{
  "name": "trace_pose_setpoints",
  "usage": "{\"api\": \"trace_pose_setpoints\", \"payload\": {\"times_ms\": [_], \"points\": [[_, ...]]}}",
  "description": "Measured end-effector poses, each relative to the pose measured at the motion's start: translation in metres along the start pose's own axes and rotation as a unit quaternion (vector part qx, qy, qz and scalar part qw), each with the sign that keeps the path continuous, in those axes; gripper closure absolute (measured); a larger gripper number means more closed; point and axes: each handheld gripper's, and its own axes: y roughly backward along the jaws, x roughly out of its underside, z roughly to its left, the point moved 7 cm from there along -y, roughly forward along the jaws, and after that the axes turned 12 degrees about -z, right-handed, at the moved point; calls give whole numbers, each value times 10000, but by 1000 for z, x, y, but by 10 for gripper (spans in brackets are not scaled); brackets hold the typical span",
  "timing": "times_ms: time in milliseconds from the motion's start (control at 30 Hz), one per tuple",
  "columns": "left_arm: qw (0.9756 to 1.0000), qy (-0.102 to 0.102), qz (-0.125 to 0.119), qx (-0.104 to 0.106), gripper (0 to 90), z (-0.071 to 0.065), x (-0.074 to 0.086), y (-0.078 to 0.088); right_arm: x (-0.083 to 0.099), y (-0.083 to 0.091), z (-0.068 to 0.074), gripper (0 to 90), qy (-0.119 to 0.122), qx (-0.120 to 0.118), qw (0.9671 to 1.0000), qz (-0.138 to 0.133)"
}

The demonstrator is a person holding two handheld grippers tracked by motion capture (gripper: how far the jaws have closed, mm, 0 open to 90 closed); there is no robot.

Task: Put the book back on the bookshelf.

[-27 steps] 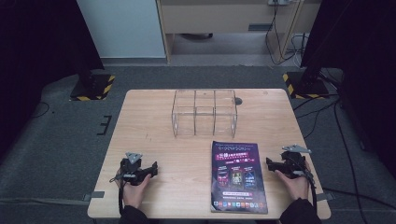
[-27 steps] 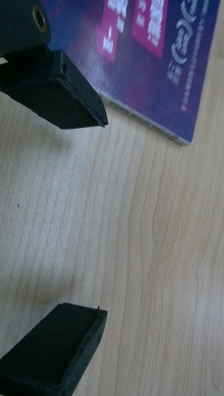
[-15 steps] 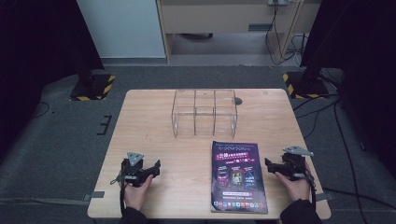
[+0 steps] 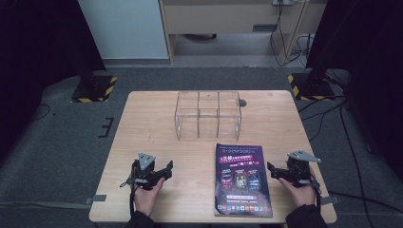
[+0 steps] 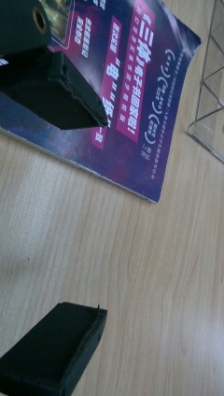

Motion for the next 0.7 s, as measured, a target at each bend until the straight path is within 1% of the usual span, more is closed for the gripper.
{"api": "trace_pose_setpoints", "payload": {"times_ms": [33,133,200,400,700], "points": [[10000,12,-6,31,237,-2,-1,0,-1,0,1,85,7,-25,10000,-8],[10000,-50,-34,78,243,-7,-3,-1,-3,2,5,87,-11,-109,9999,-44],[9999,-55,-36,110,246,-9,-4,-2,-4,2,7,88,-2,-145,9998,-98],[9998,-10,-80,207,252,-21,-10,-8,-7,3,11,88,4,-214,9996,-158],[9990,-78,-78,429,255,-47,-14,-19,-8,3,16,103,-19,-311,9992,-245]]}}
